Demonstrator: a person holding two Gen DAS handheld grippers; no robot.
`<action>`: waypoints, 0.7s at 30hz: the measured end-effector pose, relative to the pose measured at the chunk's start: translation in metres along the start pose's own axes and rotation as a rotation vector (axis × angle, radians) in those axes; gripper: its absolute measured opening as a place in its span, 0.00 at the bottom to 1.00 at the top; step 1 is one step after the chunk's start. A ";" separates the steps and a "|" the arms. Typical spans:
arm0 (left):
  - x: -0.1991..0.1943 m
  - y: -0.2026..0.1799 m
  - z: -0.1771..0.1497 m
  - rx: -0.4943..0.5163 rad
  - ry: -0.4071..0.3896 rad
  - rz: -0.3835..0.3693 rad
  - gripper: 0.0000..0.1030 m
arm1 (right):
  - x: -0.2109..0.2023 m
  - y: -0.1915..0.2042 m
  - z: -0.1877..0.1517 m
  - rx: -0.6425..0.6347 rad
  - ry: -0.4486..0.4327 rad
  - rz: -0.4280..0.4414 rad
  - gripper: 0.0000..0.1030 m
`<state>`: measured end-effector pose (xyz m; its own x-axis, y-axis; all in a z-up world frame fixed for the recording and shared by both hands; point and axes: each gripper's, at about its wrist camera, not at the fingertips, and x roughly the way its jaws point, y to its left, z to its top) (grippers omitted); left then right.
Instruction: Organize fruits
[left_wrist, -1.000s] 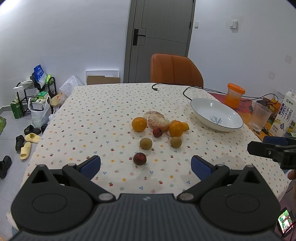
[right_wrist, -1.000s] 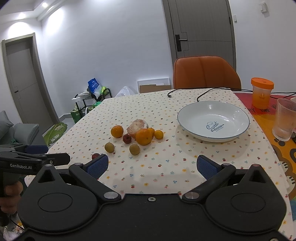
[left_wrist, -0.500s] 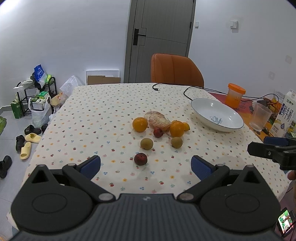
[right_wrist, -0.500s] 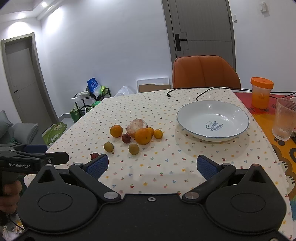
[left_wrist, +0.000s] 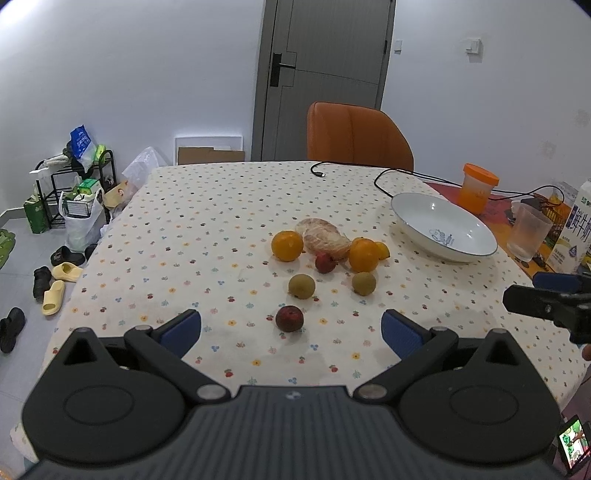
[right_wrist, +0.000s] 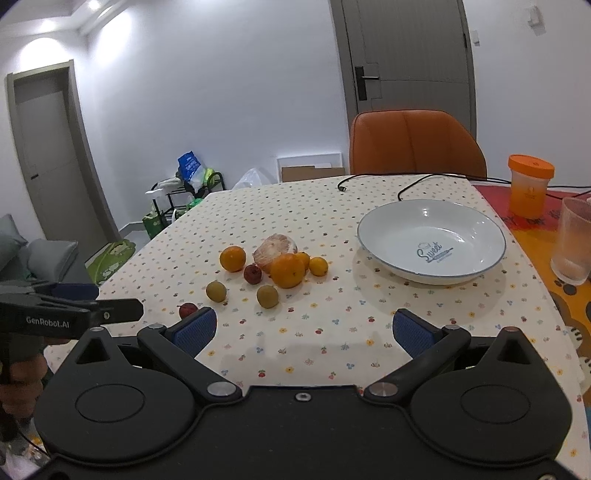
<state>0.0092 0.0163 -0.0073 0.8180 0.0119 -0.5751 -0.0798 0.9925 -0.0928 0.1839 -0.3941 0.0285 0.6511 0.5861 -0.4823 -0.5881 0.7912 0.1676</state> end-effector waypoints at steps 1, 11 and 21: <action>0.002 0.001 0.000 0.000 -0.001 -0.004 1.00 | 0.002 0.001 0.000 -0.005 0.003 0.000 1.00; 0.023 0.000 -0.005 0.017 -0.008 -0.015 0.99 | 0.024 0.005 -0.004 -0.036 0.019 -0.007 1.00; 0.042 -0.005 -0.010 0.027 -0.016 0.004 0.98 | 0.048 0.005 -0.007 -0.040 0.039 0.033 1.00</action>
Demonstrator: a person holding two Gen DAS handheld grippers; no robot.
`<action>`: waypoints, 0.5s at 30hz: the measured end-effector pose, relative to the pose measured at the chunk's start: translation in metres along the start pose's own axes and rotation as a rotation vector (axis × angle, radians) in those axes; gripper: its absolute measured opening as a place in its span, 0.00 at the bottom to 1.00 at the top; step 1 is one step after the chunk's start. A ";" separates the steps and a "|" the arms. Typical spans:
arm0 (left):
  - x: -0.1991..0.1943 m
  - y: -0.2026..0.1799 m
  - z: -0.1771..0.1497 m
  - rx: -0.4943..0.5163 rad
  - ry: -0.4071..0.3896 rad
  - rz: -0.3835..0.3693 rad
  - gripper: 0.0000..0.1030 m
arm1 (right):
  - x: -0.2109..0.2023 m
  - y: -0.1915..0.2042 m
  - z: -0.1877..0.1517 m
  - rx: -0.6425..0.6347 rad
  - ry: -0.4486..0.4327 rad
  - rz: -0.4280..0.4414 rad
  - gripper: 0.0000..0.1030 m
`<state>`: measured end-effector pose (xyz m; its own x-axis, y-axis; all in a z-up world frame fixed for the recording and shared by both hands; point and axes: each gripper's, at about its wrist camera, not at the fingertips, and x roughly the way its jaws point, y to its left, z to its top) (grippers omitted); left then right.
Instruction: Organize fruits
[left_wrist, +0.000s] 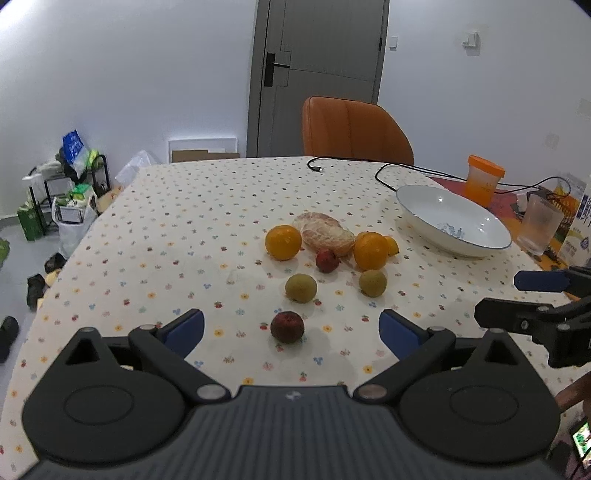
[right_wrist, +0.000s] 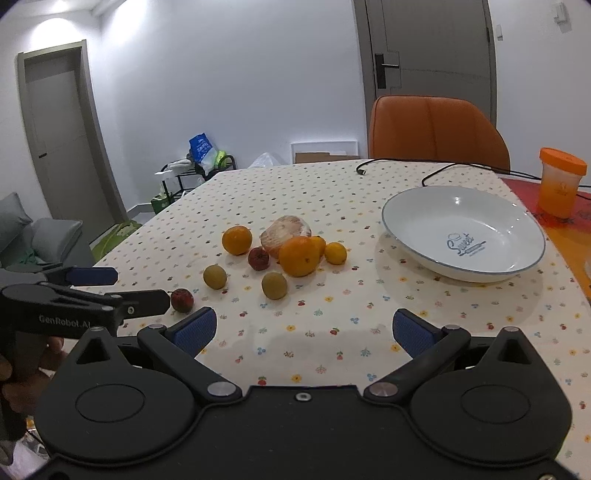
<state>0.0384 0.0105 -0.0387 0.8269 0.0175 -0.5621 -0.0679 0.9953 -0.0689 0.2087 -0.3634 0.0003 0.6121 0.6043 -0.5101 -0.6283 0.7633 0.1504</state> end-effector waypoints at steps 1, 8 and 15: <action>0.002 0.000 0.000 -0.002 0.001 0.003 0.98 | 0.002 -0.001 0.000 0.003 0.002 0.002 1.00; 0.017 0.006 0.004 -0.038 0.010 0.024 0.98 | 0.020 -0.012 0.003 0.070 0.014 0.023 1.00; 0.031 0.010 0.005 -0.045 0.046 0.017 0.98 | 0.032 -0.011 0.006 0.078 -0.006 0.043 1.00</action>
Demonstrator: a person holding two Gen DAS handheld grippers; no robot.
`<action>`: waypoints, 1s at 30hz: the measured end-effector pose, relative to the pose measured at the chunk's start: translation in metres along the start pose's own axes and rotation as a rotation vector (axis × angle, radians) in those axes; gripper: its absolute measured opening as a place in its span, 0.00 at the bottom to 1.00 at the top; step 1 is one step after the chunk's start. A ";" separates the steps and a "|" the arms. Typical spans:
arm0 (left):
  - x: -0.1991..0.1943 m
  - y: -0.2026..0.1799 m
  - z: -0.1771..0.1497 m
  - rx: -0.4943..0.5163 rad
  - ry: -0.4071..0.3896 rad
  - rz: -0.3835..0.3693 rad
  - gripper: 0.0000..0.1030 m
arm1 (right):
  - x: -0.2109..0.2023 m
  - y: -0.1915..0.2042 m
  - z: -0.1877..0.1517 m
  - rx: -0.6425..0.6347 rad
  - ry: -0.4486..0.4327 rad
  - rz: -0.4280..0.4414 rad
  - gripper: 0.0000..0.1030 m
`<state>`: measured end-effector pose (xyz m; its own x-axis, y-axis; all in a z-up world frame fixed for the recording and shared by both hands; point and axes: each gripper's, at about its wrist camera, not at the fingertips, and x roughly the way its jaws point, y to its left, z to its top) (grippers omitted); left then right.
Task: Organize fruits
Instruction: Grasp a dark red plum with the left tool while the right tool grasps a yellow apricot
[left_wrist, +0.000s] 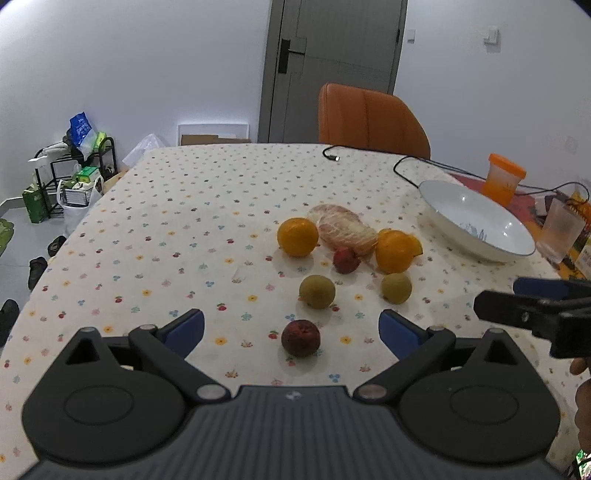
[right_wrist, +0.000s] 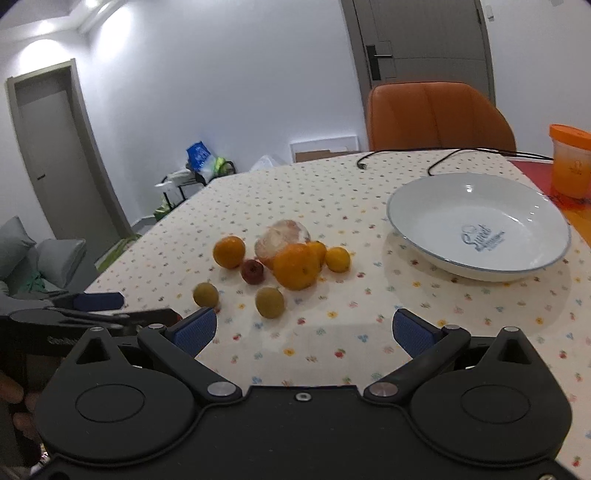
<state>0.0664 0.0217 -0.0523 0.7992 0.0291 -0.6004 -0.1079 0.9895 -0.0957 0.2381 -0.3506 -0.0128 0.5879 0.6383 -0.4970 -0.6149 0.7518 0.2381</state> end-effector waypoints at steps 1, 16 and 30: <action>0.002 0.000 0.000 -0.001 0.000 0.000 0.98 | 0.002 0.000 0.000 0.004 0.002 0.005 1.00; 0.021 0.000 -0.003 0.011 0.044 -0.070 0.29 | 0.029 0.004 0.003 0.004 0.030 0.018 0.85; 0.012 0.012 0.002 -0.019 0.015 -0.045 0.23 | 0.051 0.015 0.005 -0.020 0.063 0.062 0.56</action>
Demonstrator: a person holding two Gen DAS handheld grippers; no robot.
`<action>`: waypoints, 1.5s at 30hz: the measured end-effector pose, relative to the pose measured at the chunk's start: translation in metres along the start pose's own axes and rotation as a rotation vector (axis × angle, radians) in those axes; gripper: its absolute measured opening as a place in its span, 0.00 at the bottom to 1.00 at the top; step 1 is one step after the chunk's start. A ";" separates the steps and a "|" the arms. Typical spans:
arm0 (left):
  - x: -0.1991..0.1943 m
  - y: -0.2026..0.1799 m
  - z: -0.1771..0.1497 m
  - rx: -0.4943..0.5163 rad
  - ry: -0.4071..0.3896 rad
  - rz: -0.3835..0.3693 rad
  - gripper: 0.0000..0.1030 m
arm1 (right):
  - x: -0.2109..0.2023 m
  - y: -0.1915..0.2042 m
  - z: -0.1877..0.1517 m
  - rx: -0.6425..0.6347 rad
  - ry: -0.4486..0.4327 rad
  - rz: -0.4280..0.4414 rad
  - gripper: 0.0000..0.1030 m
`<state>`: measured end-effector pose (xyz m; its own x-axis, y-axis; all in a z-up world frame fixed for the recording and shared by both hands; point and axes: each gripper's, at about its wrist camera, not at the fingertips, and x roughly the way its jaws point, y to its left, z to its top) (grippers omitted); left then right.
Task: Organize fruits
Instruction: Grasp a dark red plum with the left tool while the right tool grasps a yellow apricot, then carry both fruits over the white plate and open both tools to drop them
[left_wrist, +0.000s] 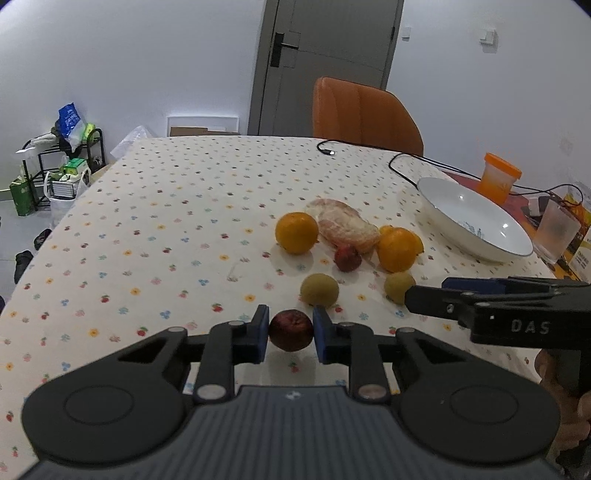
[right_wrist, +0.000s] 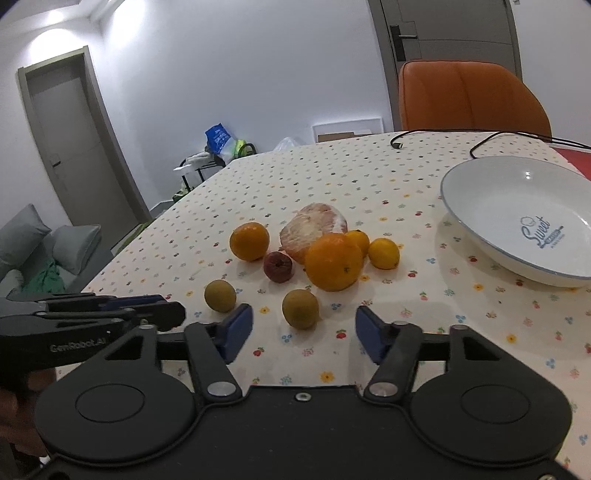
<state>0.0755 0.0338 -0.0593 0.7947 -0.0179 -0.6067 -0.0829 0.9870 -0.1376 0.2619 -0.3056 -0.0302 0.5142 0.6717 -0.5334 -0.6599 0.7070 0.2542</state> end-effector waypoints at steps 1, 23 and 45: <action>0.000 0.002 0.001 -0.004 -0.003 0.004 0.23 | 0.003 0.001 0.001 -0.002 0.004 -0.007 0.55; -0.004 -0.017 0.019 0.015 -0.070 -0.014 0.23 | -0.021 -0.010 0.000 0.002 -0.019 0.039 0.32; 0.002 -0.005 0.018 0.001 -0.042 0.011 0.23 | -0.004 -0.001 0.003 -0.044 -0.017 0.022 0.18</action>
<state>0.0884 0.0313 -0.0463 0.8184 -0.0004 -0.5746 -0.0908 0.9873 -0.1301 0.2620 -0.3082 -0.0262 0.5080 0.6908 -0.5145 -0.6944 0.6818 0.2299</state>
